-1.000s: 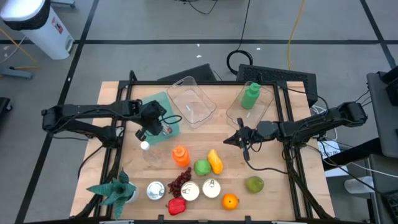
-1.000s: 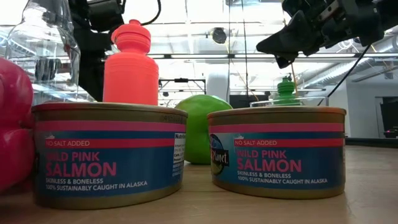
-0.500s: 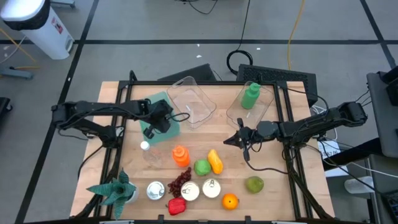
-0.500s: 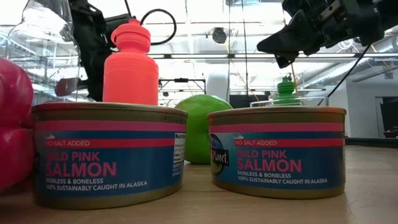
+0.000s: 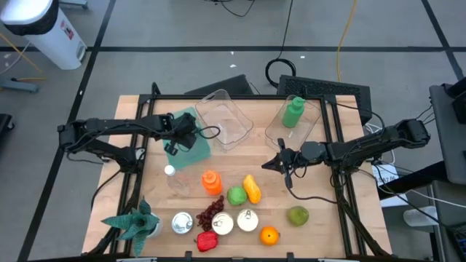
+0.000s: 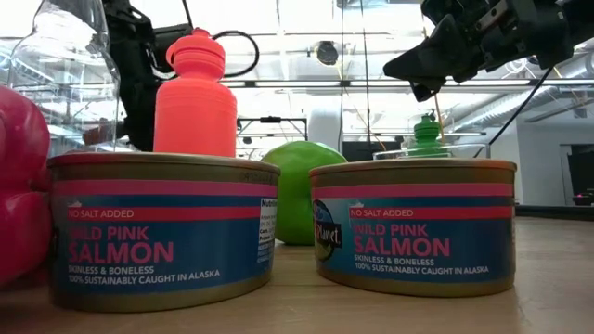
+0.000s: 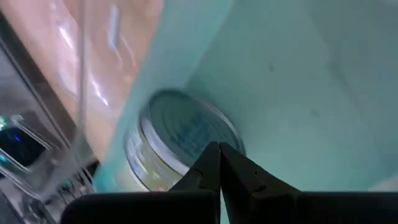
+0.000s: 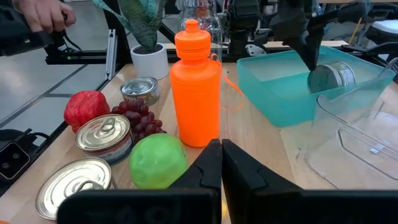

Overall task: Pick & Place Food Item
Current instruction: Put the green tuna can into the green bin

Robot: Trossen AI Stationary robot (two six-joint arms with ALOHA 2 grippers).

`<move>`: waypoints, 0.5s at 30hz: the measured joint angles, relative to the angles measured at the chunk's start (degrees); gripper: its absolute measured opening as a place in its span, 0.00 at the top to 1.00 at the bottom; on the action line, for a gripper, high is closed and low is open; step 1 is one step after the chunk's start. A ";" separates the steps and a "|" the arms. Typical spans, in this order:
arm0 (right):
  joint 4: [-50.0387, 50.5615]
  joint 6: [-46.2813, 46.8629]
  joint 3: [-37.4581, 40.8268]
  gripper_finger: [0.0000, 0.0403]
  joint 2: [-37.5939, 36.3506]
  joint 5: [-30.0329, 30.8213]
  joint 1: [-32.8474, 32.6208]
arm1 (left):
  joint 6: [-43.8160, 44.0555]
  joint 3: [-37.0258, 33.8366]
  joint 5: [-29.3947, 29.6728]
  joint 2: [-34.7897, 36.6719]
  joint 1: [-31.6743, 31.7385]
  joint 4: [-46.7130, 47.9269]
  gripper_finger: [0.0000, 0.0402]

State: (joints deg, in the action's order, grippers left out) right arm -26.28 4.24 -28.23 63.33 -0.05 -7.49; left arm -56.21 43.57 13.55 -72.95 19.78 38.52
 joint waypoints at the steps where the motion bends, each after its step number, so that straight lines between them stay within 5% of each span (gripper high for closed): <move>1: 0.02 -0.01 0.00 1.00 0.00 -0.01 0.00 | 0.02 0.00 0.09 0.00 0.29 0.95 0.99; 15: 0.02 -0.01 -0.01 1.00 0.00 -0.01 0.00 | -2.09 0.11 0.67 7.58 -0.58 -3.44 0.99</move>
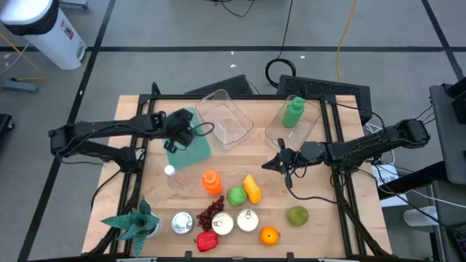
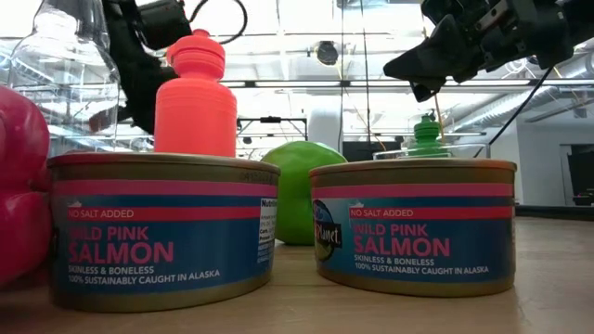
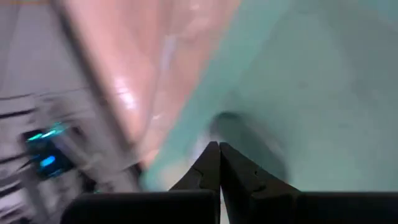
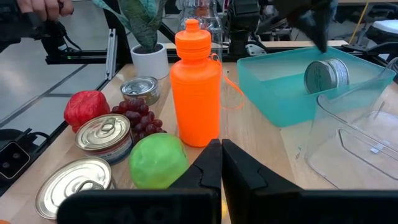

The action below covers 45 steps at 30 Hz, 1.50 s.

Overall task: Pick & Place Food Item
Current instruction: Put the green tuna can into the green bin, then put the mango into the left transparent bin

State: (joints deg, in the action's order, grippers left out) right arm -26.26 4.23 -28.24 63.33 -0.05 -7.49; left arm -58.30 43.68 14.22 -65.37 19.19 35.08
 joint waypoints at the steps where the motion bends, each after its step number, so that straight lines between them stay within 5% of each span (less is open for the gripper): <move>1: -0.02 0.00 -0.01 1.00 0.00 0.00 0.00 | -0.49 0.00 1.26 0.31 0.59 -0.10 1.00; 6: -0.04 0.00 -0.01 1.00 0.00 0.00 -0.01 | -1.18 -0.06 2.68 -0.74 4.27 -0.44 1.00; 10: -0.02 0.04 -0.01 1.00 0.00 0.00 0.00 | -1.15 -0.06 -1.61 -2.57 5.92 1.09 1.00; 19: -0.04 0.04 -0.01 1.00 0.00 0.00 -0.02 | -0.94 0.04 -4.98 -5.63 3.31 3.11 1.00; 36: -0.02 0.02 -0.01 1.00 0.00 -0.02 -0.02 | -0.95 -0.17 -2.11 0.64 2.00 -1.25 1.00; 45: -0.02 0.02 -0.01 1.00 0.00 -0.04 -0.10 | 8.45 -0.15 1.54 7.81 8.45 -3.19 1.00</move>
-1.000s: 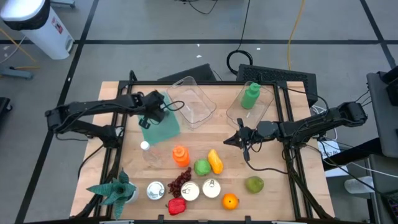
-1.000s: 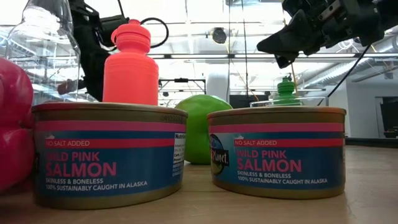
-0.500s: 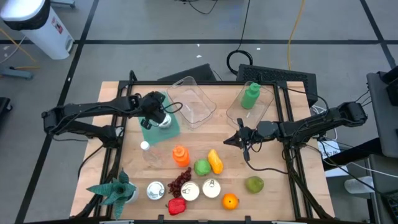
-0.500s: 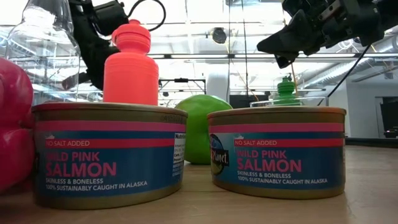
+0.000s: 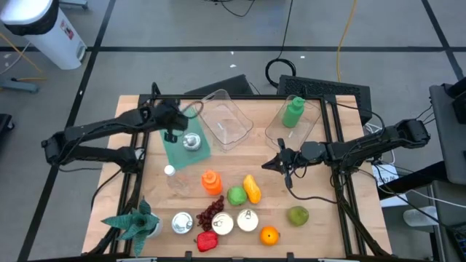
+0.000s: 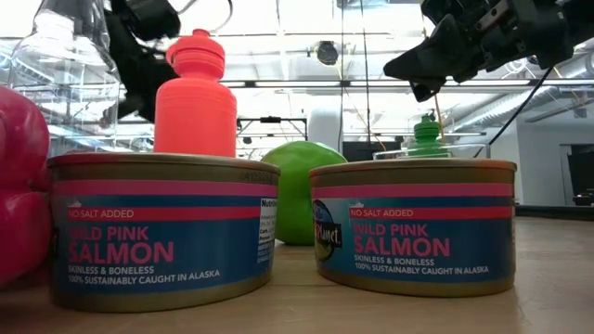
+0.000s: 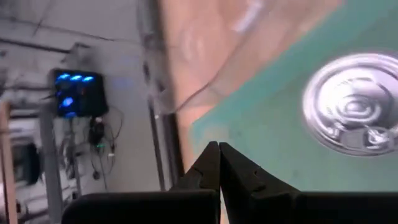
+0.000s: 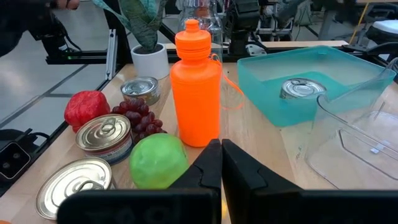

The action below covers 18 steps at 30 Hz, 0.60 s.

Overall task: Pick & Place Food Item
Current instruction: Put the mango into the left transparent bin

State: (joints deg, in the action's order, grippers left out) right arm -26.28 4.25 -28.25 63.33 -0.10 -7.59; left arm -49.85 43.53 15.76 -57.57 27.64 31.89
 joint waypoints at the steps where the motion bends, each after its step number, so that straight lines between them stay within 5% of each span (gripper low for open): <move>1: 0.00 0.00 0.02 1.00 0.00 0.00 -0.01 | 0.78 0.00 -0.13 2.16 0.64 -0.69 1.00; 7: 0.09 -0.13 0.01 1.00 0.00 -0.15 -0.01 | 7.63 0.34 -6.09 17.38 3.05 -3.28 1.00; 12: 0.11 -0.42 0.00 1.00 0.00 -0.15 -0.01 | 27.25 1.49 -13.54 26.71 4.95 -4.93 1.00; 18: 0.01 -0.31 0.00 1.00 0.00 -0.11 -0.01 | 43.04 1.51 -31.89 31.12 5.87 -5.04 1.00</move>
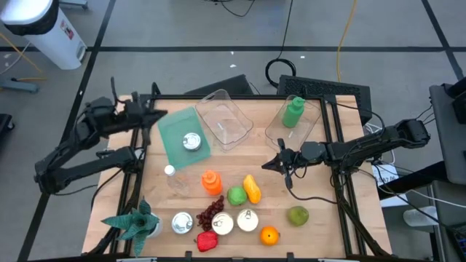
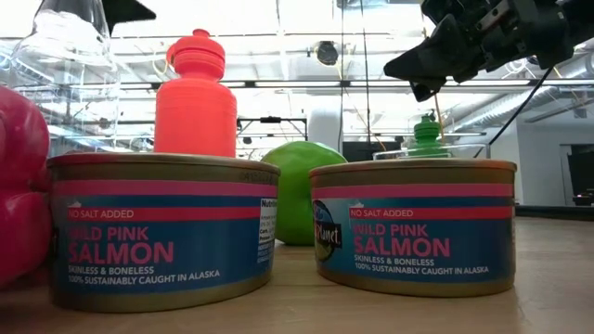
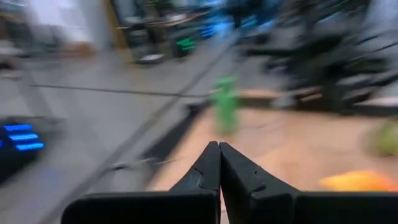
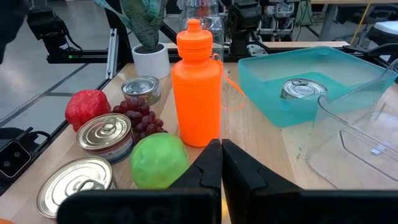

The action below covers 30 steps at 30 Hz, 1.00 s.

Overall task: Pick & Place Food Item
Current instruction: Put the mango into the left transparent bin

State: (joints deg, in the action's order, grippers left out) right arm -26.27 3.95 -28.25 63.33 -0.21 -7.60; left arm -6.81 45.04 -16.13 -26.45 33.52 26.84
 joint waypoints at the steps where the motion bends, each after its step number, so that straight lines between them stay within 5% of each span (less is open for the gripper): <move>1: 0.00 0.02 0.01 1.00 0.00 0.00 0.00 | 1.44 -0.02 -3.17 0.08 -0.05 0.08 0.99; 5: -0.14 -0.09 0.00 1.00 0.00 0.04 0.00 | 4.33 -1.48 -7.76 1.94 -0.69 -0.55 1.00; 10: -0.46 0.41 0.00 1.00 0.00 0.04 0.00 | 5.36 -8.32 0.60 7.97 -0.61 -3.02 1.00; 17: -0.48 0.76 0.00 1.00 0.00 0.11 0.00 | 10.08 -19.00 2.59 18.66 -0.37 -8.86 1.00; 21: -0.47 0.85 0.00 1.00 0.00 0.11 0.00 | 13.53 -24.63 9.06 25.42 -0.37 -13.16 1.00; 30: -0.38 0.38 0.00 1.00 0.00 0.25 0.00 | 15.11 -34.28 13.21 26.09 -0.43 -16.89 1.00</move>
State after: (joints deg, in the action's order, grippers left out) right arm -26.65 4.33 -28.25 63.33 0.04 -7.60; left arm 8.30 10.76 -2.92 -0.36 33.09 9.96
